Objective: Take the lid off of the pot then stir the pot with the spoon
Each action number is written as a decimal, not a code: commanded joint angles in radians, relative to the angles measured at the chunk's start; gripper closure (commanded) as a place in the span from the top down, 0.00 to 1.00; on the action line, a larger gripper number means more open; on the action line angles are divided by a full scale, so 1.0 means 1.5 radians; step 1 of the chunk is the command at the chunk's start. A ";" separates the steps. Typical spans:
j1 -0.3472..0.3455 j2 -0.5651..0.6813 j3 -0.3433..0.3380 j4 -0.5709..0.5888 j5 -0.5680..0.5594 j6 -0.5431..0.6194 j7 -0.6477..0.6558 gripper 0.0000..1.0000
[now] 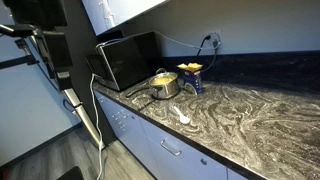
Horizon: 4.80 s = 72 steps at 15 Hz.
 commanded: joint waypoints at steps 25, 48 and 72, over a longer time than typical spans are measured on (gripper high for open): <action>0.017 0.203 0.236 0.059 0.033 0.593 0.303 1.00; 0.052 0.539 0.213 0.346 -0.335 0.546 0.638 1.00; 0.173 0.783 0.066 0.573 -0.332 0.516 0.645 0.62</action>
